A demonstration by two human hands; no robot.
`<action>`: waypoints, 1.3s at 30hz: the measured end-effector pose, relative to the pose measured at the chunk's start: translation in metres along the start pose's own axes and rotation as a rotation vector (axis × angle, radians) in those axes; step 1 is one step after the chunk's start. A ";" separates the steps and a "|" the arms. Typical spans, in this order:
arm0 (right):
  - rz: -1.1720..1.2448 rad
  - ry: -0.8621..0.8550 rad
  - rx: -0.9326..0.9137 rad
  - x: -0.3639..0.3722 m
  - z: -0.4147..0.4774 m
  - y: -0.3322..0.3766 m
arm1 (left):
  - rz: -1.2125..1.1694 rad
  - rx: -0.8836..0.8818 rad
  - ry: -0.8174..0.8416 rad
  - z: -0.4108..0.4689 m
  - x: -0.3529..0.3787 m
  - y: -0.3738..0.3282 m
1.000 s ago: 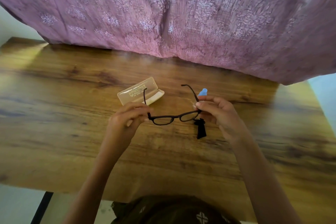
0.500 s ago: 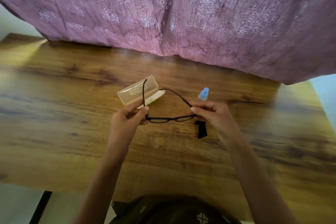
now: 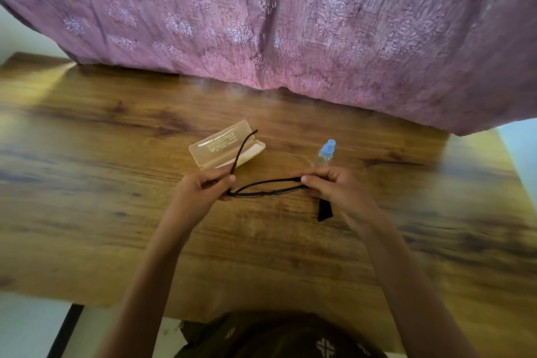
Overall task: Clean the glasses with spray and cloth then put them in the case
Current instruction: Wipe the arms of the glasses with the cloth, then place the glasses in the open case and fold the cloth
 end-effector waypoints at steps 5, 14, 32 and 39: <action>-0.007 0.089 -0.065 0.002 0.002 -0.003 | 0.127 -0.003 0.090 0.000 -0.001 -0.005; -0.099 -0.102 -0.155 0.002 0.008 0.003 | 0.307 -0.014 0.138 0.001 0.000 0.005; 0.081 -0.123 -0.136 0.011 0.024 -0.003 | 0.089 -0.080 -0.355 0.035 -0.042 0.046; 0.098 -0.211 -0.119 0.005 0.029 -0.003 | 0.131 -0.104 -0.218 0.058 -0.043 0.064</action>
Point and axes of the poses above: each hand's wrist, its own z-axis towards the middle knuckle, its own x-axis out of the palm, y = z × x, the point moved 5 cm from there along z, towards the middle knuckle, and after that the axes turned 12 degrees about -z, right-handed, at the moved point
